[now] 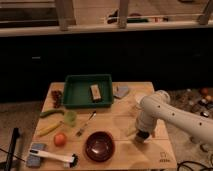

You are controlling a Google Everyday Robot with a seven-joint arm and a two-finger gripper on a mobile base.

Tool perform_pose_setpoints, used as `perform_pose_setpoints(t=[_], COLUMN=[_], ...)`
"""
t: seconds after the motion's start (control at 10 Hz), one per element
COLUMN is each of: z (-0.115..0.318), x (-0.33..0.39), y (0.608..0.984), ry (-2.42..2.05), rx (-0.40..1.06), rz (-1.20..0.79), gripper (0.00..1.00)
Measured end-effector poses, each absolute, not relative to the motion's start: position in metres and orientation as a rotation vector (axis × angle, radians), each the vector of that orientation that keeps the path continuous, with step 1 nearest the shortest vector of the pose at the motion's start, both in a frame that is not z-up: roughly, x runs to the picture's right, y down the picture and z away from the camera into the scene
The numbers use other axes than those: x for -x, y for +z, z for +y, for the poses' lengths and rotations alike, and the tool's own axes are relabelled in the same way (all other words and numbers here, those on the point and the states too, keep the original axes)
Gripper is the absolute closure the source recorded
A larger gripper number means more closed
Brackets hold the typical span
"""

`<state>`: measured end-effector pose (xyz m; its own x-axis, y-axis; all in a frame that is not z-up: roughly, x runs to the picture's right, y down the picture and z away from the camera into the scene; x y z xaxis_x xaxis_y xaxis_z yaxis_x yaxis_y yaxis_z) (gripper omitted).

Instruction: Stack cups on top of each other

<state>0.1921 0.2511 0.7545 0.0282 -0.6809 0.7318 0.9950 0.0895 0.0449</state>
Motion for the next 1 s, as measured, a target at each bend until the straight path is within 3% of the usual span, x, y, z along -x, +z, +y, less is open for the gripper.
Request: perform_pose_setpoints(t=[0.7, 1.0], z=[0.2578, 0.2586], x=[-0.1913, -0.1895], y=[0.7553, 0.7549], ry=[-1.421, -1.427], rx=[0.599, 0.598], rz=[-0.702, -0.704], gripper=[0.95, 1.0])
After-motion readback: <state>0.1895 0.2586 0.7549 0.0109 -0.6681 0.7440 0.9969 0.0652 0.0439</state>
